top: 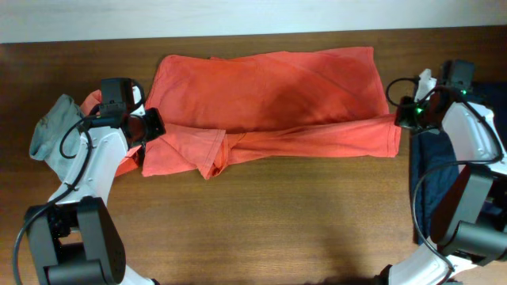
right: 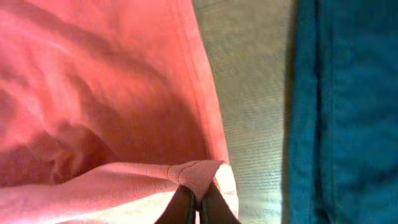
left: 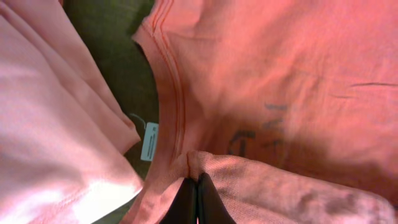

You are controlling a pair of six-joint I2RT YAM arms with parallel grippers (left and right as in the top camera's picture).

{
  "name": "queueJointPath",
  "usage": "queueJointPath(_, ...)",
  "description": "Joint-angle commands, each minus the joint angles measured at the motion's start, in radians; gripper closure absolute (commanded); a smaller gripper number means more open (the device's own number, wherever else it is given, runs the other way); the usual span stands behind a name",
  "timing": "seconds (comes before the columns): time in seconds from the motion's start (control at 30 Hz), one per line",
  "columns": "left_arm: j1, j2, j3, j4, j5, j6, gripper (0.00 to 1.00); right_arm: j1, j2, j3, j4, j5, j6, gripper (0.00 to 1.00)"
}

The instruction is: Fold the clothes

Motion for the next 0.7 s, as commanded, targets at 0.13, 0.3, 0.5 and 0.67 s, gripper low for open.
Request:
queueJointPath(0.13,0.003,0.014,0.005,0.034,-0.016,-0.006,1.0,0.081,0.061,0.019,0.079,0.001,-0.024,0.89)
queueJointPath(0.3,0.003,0.047,0.005,0.045,-0.014,-0.006,0.64,0.081,0.103,0.019,0.072,0.074,0.01,0.81)
queueJointPath(0.5,0.003,0.054,0.005,0.023,-0.003,-0.005,0.49,0.081,0.084,0.019,0.021,0.08,0.006,0.8)
queueJointPath(0.67,-0.001,0.046,0.005,-0.027,0.198,-0.001,0.49,0.085,0.086,0.019,-0.067,0.08,0.001,0.8)
